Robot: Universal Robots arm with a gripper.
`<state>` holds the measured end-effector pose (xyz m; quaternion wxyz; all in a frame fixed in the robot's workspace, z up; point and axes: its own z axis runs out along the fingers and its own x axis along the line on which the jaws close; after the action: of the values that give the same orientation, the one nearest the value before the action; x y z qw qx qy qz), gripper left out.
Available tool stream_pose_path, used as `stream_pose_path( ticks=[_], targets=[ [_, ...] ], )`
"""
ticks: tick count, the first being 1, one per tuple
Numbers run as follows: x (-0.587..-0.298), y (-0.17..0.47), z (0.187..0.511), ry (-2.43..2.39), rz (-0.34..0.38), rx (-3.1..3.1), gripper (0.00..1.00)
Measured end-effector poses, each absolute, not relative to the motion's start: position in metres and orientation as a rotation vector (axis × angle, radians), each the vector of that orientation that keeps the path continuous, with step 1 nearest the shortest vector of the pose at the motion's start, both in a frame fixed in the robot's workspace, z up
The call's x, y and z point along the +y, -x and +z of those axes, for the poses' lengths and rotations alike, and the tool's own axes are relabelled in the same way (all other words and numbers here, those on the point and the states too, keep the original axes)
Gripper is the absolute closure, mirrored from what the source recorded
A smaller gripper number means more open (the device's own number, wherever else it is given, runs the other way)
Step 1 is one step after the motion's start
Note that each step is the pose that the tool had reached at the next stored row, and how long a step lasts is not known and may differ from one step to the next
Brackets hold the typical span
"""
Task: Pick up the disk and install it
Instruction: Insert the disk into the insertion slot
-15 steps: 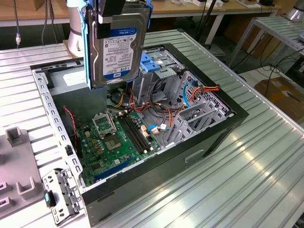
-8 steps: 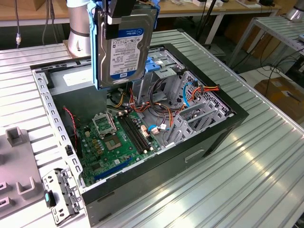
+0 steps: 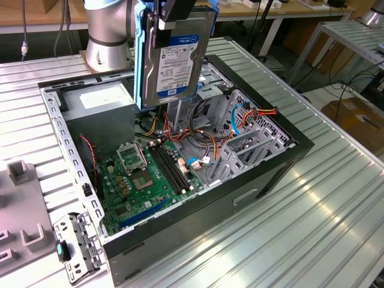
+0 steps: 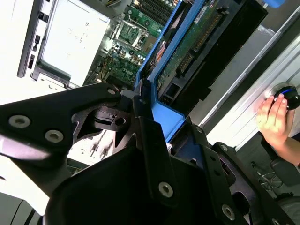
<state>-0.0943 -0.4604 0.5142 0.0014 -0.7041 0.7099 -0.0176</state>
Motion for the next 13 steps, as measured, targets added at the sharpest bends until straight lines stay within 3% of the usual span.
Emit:
stream_pose_path(
  ticks=[13],
  targets=[
    [-0.4604,0.0924,0.5142,2.21,-0.055,2.228,0.63]
  ],
)
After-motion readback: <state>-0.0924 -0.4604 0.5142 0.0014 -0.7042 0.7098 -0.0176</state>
